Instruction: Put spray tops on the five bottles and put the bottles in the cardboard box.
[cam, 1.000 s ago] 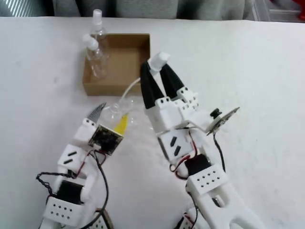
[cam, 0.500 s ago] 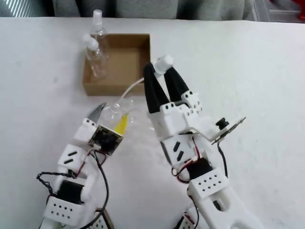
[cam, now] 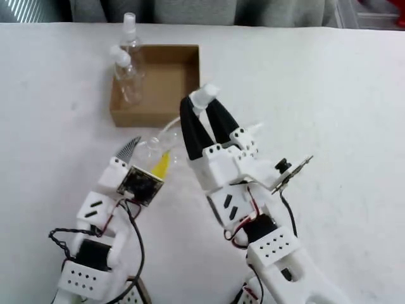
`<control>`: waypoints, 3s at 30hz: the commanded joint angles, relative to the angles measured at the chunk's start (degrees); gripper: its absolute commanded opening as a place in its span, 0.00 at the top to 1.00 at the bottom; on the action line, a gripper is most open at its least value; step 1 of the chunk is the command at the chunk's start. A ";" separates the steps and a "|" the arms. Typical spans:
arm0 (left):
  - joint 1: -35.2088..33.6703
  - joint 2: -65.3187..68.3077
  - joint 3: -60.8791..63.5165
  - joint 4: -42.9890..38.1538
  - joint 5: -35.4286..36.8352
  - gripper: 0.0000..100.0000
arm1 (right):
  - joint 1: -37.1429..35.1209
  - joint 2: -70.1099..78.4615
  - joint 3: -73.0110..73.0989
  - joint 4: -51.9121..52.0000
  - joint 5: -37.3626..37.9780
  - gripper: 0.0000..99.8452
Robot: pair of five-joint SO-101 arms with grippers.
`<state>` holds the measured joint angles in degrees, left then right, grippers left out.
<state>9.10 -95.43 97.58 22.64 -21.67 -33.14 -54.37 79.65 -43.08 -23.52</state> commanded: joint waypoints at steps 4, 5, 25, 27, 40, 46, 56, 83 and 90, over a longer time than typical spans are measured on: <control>0.40 -0.75 -0.26 0.09 -0.26 0.98 | -3.82 -1.19 -0.35 3.30 -0.53 0.98; 0.40 -0.75 -0.26 0.09 -0.26 0.98 | -4.09 -1.19 -0.35 3.82 -0.53 0.98; 0.31 -0.75 -0.26 -0.26 -0.26 0.98 | -9.98 -1.19 -0.70 14.90 -0.62 0.98; 0.31 -0.75 -0.26 -0.26 -0.26 0.98 | -10.07 -1.19 -0.70 15.78 -0.62 0.98; 0.31 -0.75 -0.26 -0.26 -0.26 0.98 | -13.05 -1.27 -3.78 27.47 -0.70 0.98; 0.31 -0.75 -0.26 -0.26 -0.26 0.98 | -13.14 -1.19 -3.78 27.47 -0.44 0.98; 0.31 -0.75 -0.26 -0.18 -0.26 0.98 | -13.05 -1.19 -3.87 27.47 -0.09 0.98; 0.31 -0.84 -0.26 -0.44 -0.09 0.98 | -12.88 -1.71 -3.96 28.79 -0.09 0.83; 0.31 -0.84 -0.26 -0.09 -0.09 0.98 | -12.79 -1.71 -4.48 29.14 -0.53 0.68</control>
<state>9.10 -95.43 97.58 22.64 -21.67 -45.71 -54.81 78.07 -14.07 -23.87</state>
